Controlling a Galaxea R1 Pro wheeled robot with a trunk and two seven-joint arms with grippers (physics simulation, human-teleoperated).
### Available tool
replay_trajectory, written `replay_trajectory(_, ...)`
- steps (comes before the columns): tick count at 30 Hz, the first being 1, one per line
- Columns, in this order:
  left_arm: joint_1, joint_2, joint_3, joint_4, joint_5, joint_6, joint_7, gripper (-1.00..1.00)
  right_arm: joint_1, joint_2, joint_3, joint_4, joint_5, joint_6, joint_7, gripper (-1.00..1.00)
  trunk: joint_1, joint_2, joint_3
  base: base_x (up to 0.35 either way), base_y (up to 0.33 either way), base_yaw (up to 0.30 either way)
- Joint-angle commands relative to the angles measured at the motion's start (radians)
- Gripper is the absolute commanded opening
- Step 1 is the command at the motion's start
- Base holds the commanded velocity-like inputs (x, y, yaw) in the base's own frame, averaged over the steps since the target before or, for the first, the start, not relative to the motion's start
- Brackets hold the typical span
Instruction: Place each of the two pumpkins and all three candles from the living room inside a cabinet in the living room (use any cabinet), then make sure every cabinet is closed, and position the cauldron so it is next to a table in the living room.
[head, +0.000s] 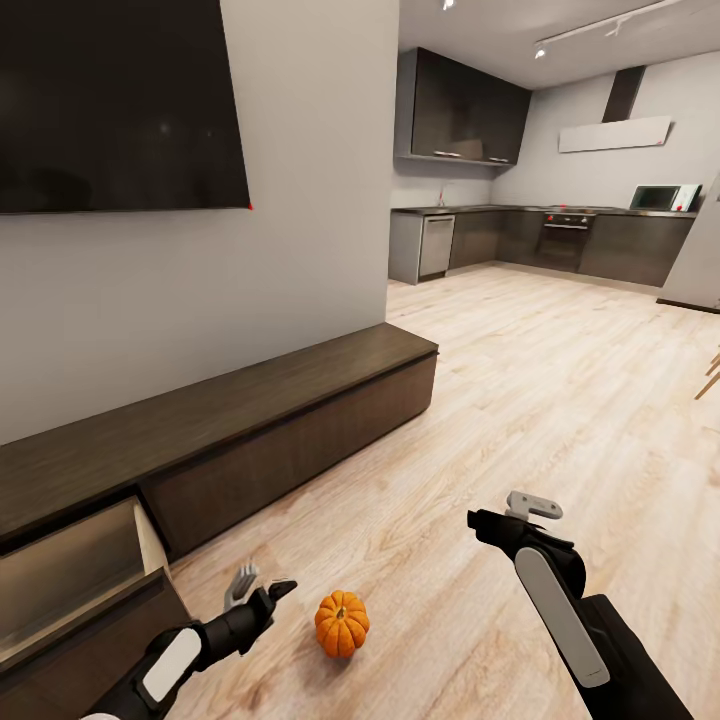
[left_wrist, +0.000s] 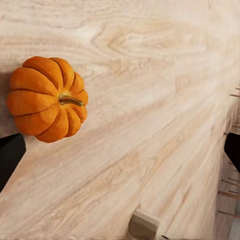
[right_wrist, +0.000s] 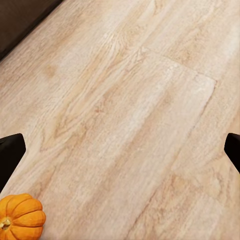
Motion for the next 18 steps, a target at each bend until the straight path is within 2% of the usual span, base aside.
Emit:
replay_trajectory(1,-0.005,0.0,-0.004,0.014,0.005,0.003,0.0,1.0,-0.001,-0.001,0.002,-0.001,-0.009,0.001,-0.01,1.0,0.0,0.0,-0.001,0.0,0.0,0.0)
replay_trajectory(9,-0.015,0.001,-0.01,0.07,-0.003,-0.013,-0.009,1.0,-0.001,-0.001,0.001,0.0,-0.009,0.001,-0.01,1.0,0.0,0.0,-0.001,0.0,0.0,0.0)
replay_trajectory(13,-0.014,-0.002,-0.016,0.095,-0.006,-0.096,-0.012,1.0,-0.001,-0.003,0.0,0.0,-0.009,0.002,-0.01,1.0,0.0,0.0,-0.001,0.0,0.0,0.0)
replay_trajectory(18,-0.013,-0.003,-0.018,0.106,-0.006,-0.126,-0.015,1.0,-0.001,-0.003,0.002,0.0,-0.009,0.003,-0.01,1.0,0.0,0.0,-0.001,0.0,0.0,0.0)
